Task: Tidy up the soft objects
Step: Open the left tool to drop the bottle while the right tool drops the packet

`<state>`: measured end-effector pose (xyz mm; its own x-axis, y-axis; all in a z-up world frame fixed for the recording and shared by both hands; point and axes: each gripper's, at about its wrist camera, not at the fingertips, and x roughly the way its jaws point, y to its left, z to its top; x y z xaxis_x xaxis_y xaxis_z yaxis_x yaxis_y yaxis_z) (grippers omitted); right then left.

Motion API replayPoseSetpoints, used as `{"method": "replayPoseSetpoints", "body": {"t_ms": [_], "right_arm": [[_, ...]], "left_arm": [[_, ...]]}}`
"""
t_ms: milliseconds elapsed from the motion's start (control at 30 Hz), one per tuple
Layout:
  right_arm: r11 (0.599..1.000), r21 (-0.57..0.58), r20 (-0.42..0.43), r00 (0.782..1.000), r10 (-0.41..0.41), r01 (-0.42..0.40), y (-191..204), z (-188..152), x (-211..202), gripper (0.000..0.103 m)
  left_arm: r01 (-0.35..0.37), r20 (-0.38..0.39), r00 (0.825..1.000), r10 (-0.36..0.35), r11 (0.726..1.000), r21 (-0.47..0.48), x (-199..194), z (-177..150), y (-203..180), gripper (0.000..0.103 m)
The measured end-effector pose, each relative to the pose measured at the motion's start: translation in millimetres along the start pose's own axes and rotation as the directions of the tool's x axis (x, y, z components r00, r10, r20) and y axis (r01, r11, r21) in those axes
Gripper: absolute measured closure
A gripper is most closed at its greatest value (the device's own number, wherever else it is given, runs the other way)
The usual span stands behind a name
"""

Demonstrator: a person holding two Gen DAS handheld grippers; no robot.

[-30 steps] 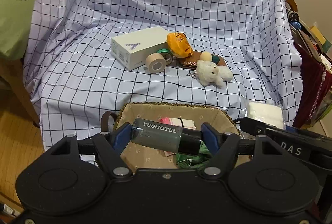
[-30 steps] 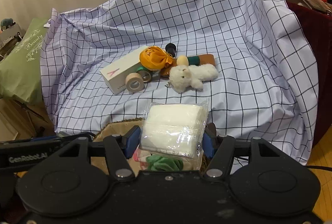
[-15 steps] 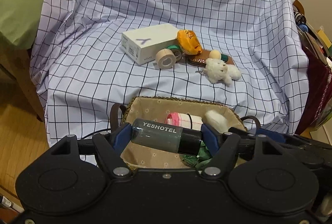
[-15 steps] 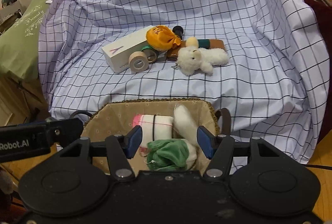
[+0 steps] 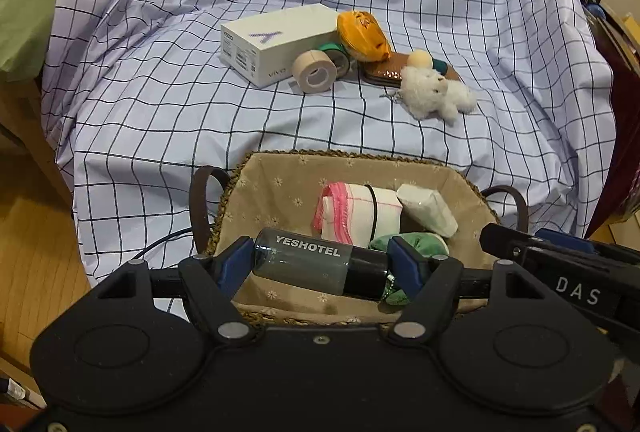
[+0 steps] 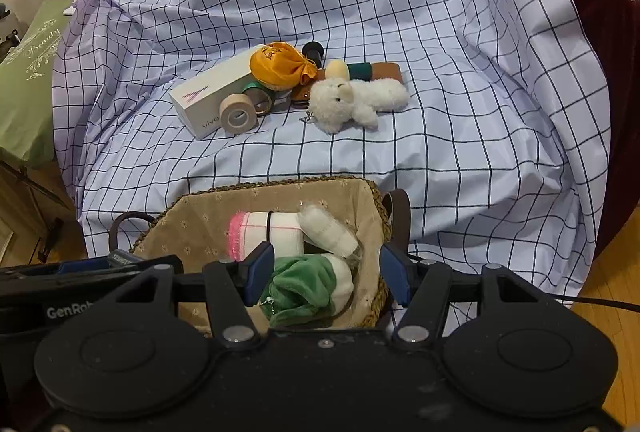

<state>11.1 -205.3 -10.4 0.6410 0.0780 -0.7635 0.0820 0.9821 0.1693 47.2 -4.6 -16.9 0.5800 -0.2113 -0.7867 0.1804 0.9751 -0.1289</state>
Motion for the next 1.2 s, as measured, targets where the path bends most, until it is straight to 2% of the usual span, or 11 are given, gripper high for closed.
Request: {"method": "replayPoseSetpoints", "body": {"t_ms": [667, 1200], "right_arm": [[1.000, -0.009, -0.010, 1.000, 0.011, -0.011, 2, -3, 0, 0.044], [1.000, -0.009, -0.012, 1.000, 0.014, -0.014, 3, -4, 0, 0.042]], "left_arm": [[-0.028, -0.062, 0.998, 0.028, 1.000, 0.002, 18, -6, 1, 0.035], [-0.033, -0.067, 0.997, 0.033, 0.999, 0.007, 20, -8, 1, 0.033]]}}
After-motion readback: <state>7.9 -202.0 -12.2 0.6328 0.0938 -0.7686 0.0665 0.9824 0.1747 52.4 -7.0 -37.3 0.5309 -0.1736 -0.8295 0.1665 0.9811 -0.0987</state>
